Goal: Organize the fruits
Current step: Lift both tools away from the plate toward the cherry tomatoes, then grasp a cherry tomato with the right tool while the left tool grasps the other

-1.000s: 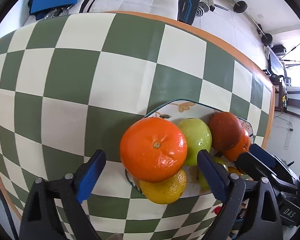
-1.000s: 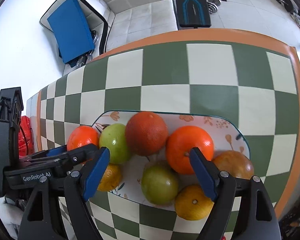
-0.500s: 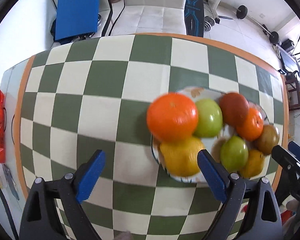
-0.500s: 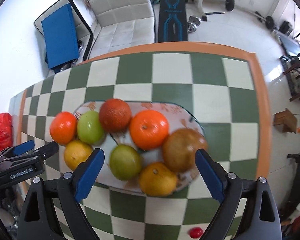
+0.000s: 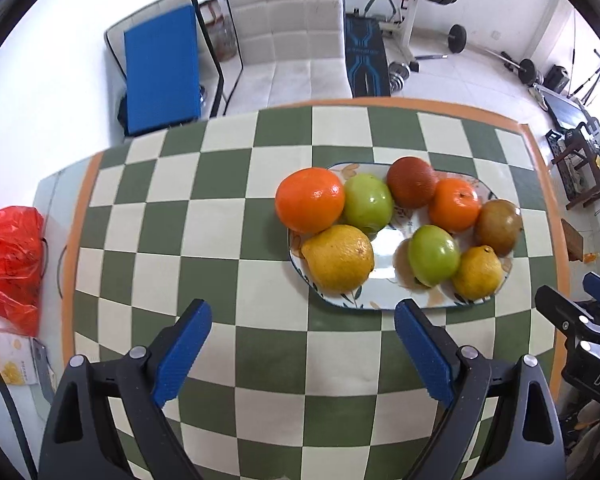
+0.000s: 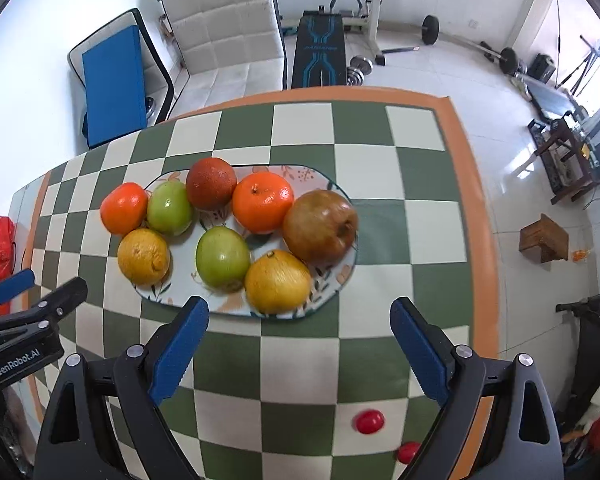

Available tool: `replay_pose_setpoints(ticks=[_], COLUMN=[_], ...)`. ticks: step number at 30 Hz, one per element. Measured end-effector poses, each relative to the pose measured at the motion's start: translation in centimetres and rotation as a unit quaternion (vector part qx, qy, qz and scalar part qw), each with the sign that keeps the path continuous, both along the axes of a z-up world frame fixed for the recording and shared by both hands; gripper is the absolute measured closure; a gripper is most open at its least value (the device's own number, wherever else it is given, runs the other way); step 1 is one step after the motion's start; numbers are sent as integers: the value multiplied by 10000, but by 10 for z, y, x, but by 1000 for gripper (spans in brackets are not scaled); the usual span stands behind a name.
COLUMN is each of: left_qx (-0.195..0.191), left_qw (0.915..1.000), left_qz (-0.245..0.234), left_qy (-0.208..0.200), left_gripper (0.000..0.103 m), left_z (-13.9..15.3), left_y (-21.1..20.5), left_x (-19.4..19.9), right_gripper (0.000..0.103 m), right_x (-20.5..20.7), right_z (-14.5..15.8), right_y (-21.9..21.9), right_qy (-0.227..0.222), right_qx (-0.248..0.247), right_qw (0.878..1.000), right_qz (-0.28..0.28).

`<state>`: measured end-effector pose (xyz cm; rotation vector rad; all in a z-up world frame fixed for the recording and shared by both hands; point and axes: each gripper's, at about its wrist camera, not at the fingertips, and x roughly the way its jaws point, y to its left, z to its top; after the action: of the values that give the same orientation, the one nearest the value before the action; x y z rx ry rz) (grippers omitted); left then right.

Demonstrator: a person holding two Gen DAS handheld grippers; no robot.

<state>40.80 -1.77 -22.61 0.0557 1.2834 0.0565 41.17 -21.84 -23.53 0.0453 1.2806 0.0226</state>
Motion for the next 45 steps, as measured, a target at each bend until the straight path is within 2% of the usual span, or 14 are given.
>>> replay_pose_setpoints(ticks=[6,17,26,31,38,42,43,45], left_qx=[-136,-147,-260,-327,-359,-385,-377,-221], left_qw=[9992,9932,9883,9868,9870,9892,9902,9931], left_qz=[-8,-220,-316,-342,-304,-276,-274,-285], left_qy=[-381,-1129,-1471,-1550,-1535,-1384,-1316,-1116], left_gripper=[9,9,9,9,9,8,1,0], left_z=[33,101,138,146,146,134,129,112], left_y=[-2,-11,-15,-18,-20,-23,-24,-29], left_x=[-28,-78,-107,-118,-124,-119,-116,-109], right_gripper=[9,9,9,9,9,9,9,9], right_x=[-34,-95,-138,-152,-157,-154,-152,-148], right_z=[38,109,156,174,177,170,165,152], right_y=[-2,2,-1,-3,-4,-8,-11,-20], right_qy=[-374,-977,-1375,-1545,-1525,-1455,-1409,-1274], right_qx=[-29,111,204,226,343,536,560,644], right_qw=[9993,9952,9902,9876,9875,9877,9881,9891], right_qz=[17,-16,-164,-179,-180,-224,-253,-351])
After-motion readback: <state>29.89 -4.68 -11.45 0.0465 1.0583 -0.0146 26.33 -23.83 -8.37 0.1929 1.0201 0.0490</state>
